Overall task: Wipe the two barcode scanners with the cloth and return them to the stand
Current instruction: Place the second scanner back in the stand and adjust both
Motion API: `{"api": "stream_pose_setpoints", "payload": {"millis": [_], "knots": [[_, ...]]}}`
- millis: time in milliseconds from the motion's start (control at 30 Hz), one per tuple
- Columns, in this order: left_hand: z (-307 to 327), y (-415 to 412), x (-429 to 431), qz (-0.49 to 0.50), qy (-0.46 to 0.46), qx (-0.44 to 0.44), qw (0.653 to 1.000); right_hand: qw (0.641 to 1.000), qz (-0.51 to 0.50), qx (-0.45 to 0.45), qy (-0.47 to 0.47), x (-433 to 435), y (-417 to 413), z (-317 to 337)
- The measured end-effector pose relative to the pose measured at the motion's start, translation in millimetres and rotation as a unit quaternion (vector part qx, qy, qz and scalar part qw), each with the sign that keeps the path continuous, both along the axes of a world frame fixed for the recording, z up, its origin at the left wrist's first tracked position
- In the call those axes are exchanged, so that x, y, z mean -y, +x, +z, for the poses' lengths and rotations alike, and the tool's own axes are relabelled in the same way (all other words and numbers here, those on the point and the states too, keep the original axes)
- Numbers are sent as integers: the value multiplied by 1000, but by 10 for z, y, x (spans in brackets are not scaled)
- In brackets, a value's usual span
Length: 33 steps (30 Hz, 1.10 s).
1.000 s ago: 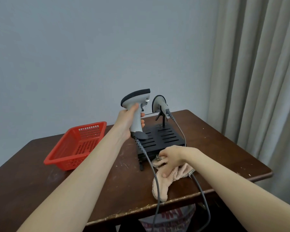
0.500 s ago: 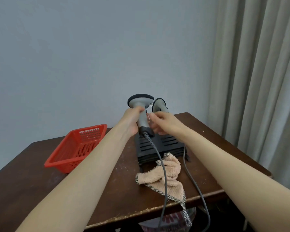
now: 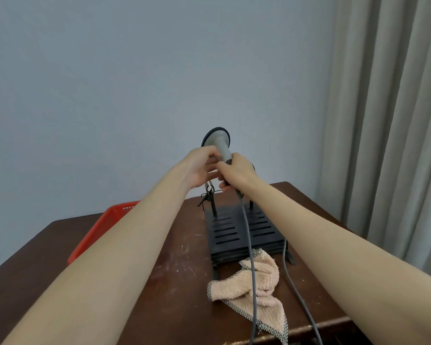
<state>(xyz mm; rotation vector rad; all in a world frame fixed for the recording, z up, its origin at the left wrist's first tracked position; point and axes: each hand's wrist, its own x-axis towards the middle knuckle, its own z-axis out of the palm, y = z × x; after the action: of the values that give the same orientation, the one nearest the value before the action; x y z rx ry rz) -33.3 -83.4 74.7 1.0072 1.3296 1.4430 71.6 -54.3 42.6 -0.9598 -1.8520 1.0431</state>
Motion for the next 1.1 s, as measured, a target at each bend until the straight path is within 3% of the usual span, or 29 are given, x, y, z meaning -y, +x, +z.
{"api": "stream_pose_setpoints", "payload": {"millis": [100, 233, 400, 767, 1100], "knots": [[-227, -155, -105, 36, 35, -49, 998, 999, -42, -18, -6, -84, -76, 9], [-800, -331, -224, 207, 4, -190, 960, 998, -63, 13, -1, -198, -174, -121], [-1481, -399, -383, 189, -70, -317, 927, 994, -63, 88, 28, -266, -298, -267], [-1730, -390, -739, 260, -35, -325, 909, 988, -75, 130, 46, -460, -439, -515], [-1769, -399, -769, 272, -72, -411, 867, 982, -76, 157, 71, -545, -478, -567]]}}
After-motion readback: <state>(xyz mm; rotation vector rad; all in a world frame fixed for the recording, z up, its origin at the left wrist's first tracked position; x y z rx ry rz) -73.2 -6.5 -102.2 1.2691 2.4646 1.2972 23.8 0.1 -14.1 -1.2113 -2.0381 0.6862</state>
